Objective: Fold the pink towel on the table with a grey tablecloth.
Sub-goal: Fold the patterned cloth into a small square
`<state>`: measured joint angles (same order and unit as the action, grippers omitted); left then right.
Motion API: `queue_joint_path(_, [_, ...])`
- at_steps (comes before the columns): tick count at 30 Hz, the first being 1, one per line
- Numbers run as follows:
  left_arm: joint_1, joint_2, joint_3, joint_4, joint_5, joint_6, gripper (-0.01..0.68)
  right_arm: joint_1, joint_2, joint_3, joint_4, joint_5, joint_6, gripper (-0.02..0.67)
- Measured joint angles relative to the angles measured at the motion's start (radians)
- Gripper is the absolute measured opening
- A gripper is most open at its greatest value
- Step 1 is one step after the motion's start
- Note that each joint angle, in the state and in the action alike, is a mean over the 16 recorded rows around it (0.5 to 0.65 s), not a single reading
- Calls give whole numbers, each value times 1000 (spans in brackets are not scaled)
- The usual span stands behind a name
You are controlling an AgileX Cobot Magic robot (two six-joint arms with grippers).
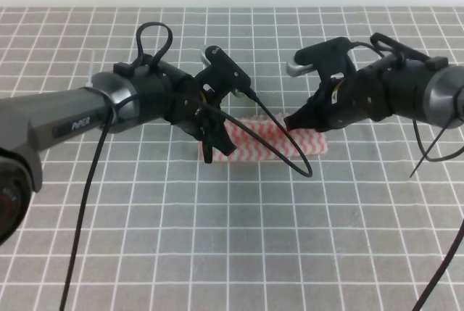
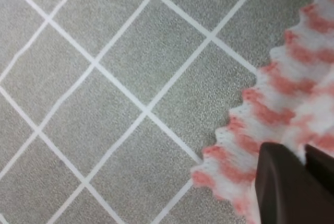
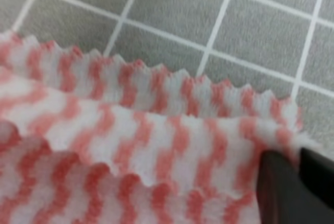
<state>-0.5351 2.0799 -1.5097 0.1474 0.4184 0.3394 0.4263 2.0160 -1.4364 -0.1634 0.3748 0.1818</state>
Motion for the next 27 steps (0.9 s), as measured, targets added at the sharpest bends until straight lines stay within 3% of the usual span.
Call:
queue_joint_path(6, [10, -1, 0, 0, -6, -2, 39, 0, 15, -4, -1, -14, 0, 165])
queue_joint_path(12, [27, -2, 0, 0, -23, -5, 138, -1, 19, -21, -3, -14, 0, 222])
queue_joint_path(20, [45, 2, 0, 3, -68, -7, 279, -14, 24, -65, -1, 58, 8, 240])
queue_joint_path(27, [48, -5, -16, 10, -82, -12, 313, -43, 25, -94, 42, 170, 21, 299])
